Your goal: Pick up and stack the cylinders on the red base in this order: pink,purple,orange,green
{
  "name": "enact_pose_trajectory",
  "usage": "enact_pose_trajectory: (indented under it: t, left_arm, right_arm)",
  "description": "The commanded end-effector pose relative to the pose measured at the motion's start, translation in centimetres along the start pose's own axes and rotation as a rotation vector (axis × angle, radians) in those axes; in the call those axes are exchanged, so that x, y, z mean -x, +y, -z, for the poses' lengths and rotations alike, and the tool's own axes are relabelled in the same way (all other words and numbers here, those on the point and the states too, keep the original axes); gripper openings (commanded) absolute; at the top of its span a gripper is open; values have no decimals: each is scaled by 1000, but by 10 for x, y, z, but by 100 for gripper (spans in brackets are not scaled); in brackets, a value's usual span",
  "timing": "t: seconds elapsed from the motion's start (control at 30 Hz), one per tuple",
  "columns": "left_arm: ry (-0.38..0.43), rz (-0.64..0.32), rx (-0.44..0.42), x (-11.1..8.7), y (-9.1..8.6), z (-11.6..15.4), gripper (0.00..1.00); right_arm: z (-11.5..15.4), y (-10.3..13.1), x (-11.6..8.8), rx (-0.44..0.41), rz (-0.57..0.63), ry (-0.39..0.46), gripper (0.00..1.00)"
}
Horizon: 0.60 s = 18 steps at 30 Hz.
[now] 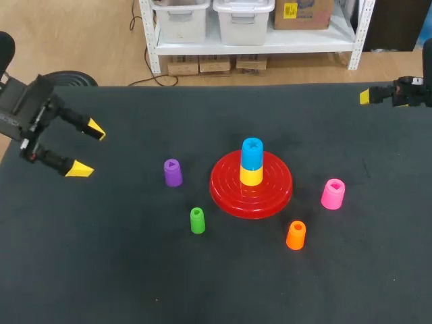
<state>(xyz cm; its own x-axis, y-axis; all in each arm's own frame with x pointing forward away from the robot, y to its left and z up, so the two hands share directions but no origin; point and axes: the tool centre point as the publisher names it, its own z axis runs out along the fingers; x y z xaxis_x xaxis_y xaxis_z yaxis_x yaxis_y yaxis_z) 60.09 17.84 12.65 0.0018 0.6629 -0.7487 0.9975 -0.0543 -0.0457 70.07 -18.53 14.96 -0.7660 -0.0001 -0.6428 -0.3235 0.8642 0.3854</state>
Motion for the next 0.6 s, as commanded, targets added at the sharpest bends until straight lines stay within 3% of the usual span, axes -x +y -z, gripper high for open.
enact_pose_trajectory:
  t: [0.03,0.37,0.47,0.6]
  left_arm:
    - [16,-10,-75,5,0,-5,100]
    - [13,-7,29,6,-12,-12,100]
    - [32,-3,94,2,-10,-14,100]
    - [38,1,96,-1,-9,-16,100]
  right_arm:
    - [0,0,0,-1,0,0,100]
    - [0,0,0,-1,0,0,100]
    - [0,0,0,-1,0,0,100]
    - [0,0,0,-1,0,0,100]
